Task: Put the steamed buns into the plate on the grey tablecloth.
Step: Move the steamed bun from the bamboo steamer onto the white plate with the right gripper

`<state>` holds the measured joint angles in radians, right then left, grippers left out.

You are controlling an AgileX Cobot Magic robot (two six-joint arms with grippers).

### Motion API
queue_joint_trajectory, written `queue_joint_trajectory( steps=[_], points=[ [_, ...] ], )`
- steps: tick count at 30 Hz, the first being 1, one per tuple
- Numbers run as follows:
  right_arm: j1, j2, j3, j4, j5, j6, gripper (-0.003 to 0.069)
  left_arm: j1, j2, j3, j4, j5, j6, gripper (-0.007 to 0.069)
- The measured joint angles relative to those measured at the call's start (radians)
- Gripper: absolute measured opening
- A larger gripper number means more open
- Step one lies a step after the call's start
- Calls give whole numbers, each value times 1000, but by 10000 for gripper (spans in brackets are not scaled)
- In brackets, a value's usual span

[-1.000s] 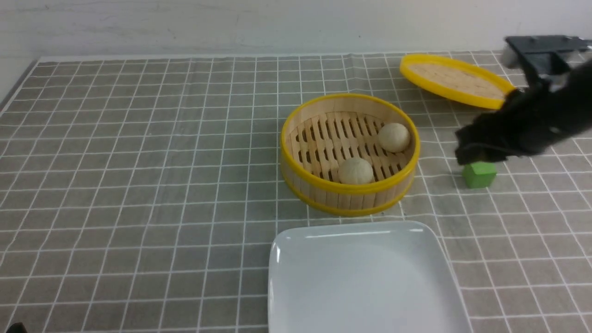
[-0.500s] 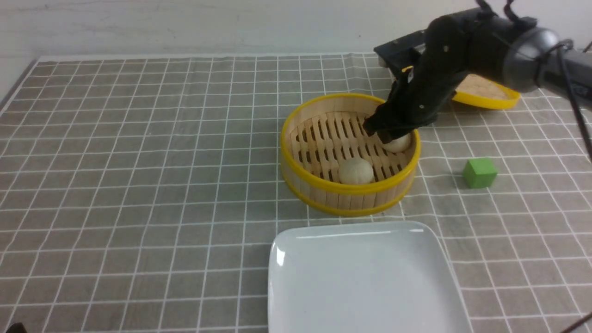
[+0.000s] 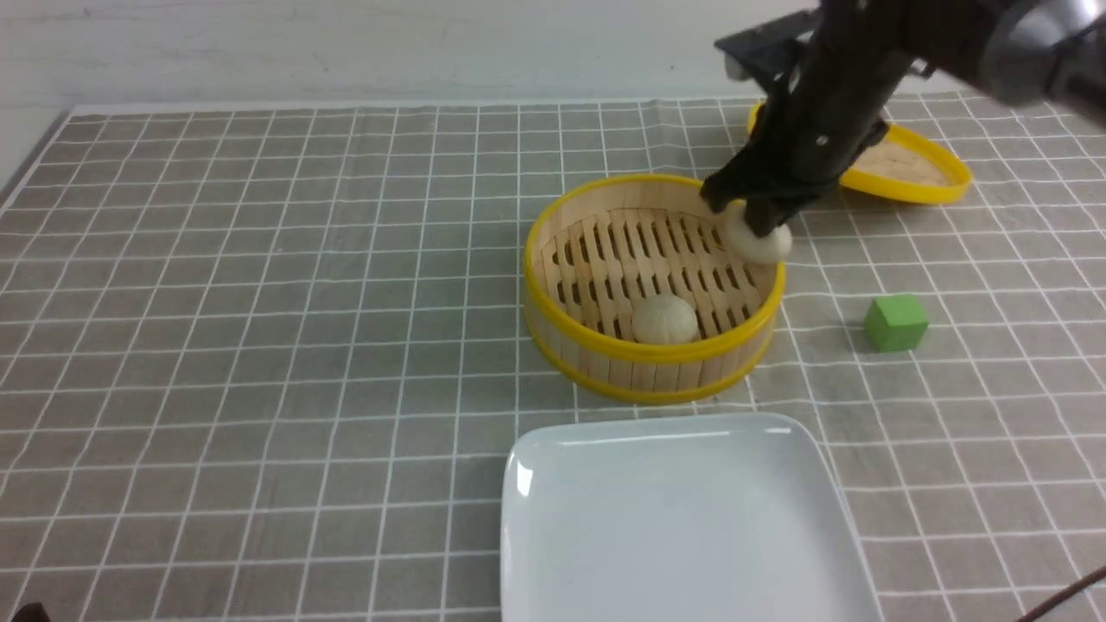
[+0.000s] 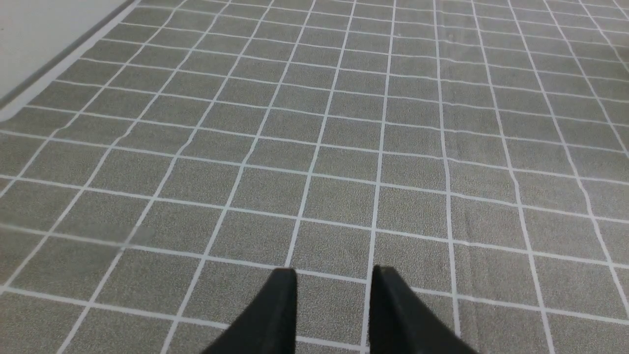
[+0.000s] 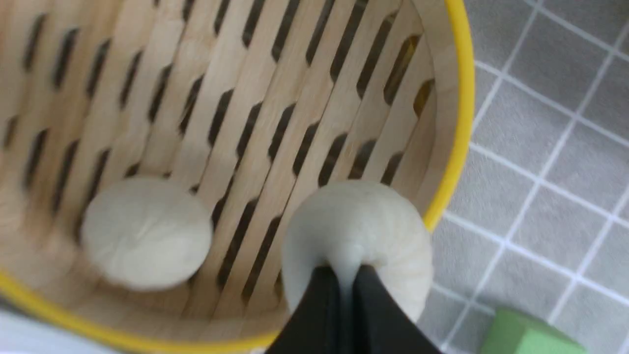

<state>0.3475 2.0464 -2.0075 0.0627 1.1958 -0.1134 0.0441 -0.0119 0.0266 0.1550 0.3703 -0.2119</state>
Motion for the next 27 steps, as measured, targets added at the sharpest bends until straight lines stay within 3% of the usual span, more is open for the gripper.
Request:
queue_joint_trajectory(
  steps=[7, 13, 16, 20, 22, 23, 24, 27],
  points=[
    [6, -260, 148, 151, 36, -8, 15, 0, 0, 0, 0, 0, 0, 241],
    [101, -452, 603, 239, 39, 17, 20, 0, 0, 0, 0, 0, 0, 241],
    [177, -461, 820, 240, -58, 17, 35, 0, 0, 0, 0, 0, 0, 241],
    [232, -432, 947, 220, -216, 17, 80, 0, 0, 0, 0, 0, 0, 241],
    [254, -396, 985, 208, -299, 17, 181, 0, 0, 0, 0, 0, 0, 241],
    [253, -394, 986, 208, -303, 17, 190, 0, 0, 0, 0, 0, 0, 241],
    [258, -378, 985, 208, -312, 17, 270, 0, 0, 0, 0, 0, 0, 241],
    [258, -371, 951, 197, -268, 17, 422, 0, 0, 0, 0, 0, 0, 241]
  ],
)
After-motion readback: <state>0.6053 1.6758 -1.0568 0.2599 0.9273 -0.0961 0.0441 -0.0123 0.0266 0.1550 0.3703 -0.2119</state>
